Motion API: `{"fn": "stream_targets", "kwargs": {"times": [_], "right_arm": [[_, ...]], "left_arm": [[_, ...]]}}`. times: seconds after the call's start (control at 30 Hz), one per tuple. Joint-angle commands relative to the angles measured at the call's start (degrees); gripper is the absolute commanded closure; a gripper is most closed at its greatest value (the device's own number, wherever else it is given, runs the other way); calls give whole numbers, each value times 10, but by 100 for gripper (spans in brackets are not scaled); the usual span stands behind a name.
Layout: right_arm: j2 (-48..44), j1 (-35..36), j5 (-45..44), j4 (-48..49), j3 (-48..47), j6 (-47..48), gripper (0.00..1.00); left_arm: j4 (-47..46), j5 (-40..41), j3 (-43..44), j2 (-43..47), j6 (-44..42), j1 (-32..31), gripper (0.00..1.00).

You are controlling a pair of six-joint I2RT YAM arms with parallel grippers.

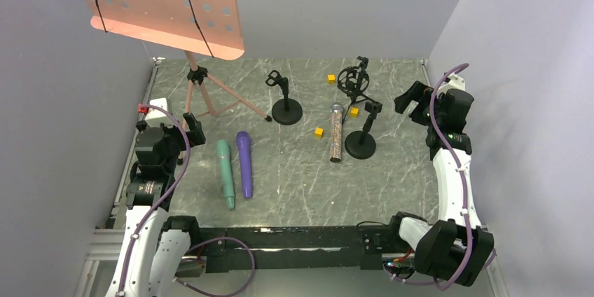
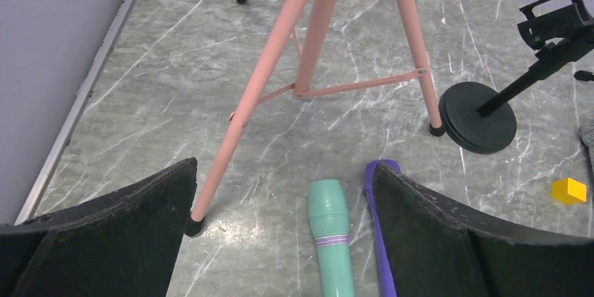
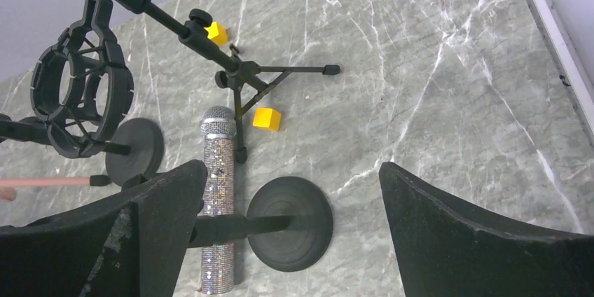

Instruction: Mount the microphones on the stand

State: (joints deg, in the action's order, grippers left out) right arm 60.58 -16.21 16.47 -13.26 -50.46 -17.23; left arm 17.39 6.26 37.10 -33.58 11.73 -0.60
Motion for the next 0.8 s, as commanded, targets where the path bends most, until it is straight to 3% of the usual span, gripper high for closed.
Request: {"fn": "stream_targets", "kwargs": {"times": [0.0, 0.3, 0.53, 0.63, 0.77], "right_arm": [[-2, -3, -3, 5, -23, -17, 0], [7, -3, 52, 10, -18, 4, 0], [-21, -3, 293, 65, 48, 142, 0], [-10, -4, 382, 38, 52, 236, 0], [-4, -4, 399, -1, 41, 281, 0]], "left_arm": [[-24, -35, 8, 5, -4, -2, 1], [-38, -114, 6, 9, 17, -2, 1], [-73, -304, -13, -4, 104, -6, 1], [-85, -333, -18, -21, 139, -43, 1], [-73, -292, -5, -49, 145, -151, 1]]}}
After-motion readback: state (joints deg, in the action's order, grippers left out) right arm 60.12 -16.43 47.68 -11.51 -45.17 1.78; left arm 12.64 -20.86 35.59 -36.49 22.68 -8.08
